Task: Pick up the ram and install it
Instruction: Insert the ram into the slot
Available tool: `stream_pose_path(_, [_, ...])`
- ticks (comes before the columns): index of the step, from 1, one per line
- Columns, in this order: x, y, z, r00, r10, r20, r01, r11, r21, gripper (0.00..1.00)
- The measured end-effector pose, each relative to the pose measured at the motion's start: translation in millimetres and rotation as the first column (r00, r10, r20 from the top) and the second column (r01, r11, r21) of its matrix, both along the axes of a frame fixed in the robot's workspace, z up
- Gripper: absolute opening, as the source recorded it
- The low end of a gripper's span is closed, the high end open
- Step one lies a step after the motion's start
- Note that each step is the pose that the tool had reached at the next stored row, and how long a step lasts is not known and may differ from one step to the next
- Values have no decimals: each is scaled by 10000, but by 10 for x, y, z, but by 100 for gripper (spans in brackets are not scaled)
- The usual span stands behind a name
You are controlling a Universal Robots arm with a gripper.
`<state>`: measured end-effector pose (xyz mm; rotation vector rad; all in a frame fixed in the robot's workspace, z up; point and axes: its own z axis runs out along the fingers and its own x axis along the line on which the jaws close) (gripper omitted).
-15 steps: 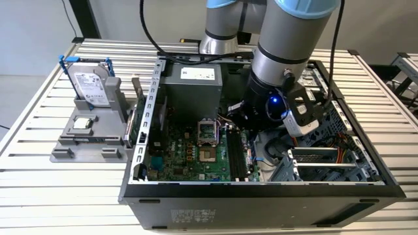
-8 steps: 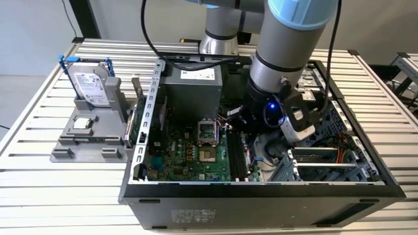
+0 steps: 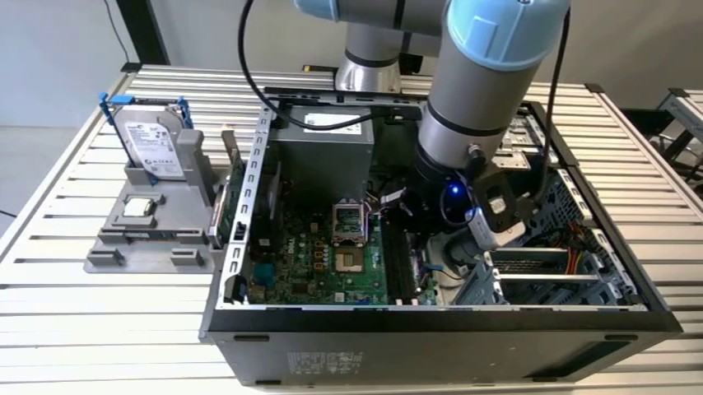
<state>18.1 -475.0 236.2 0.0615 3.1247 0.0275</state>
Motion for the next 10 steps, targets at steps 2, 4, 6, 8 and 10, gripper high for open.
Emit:
stream_pose_path(2, [0, 0, -36, 10000, 0, 0, 0, 10000, 0, 0])
stream_pose_path(4, [0, 0, -72, 10000, 0, 0, 0, 10000, 1, 0])
stream_pose_path(6, [0, 0, -107, 10000, 0, 0, 0, 10000, 1, 0])
stream_pose_path(8, [-1, 0, -138, 10000, 0, 0, 0, 10000, 1, 0])
stream_pose_path(10, [-3, -1, -149, 10000, 0, 0, 0, 10000, -1, 0])
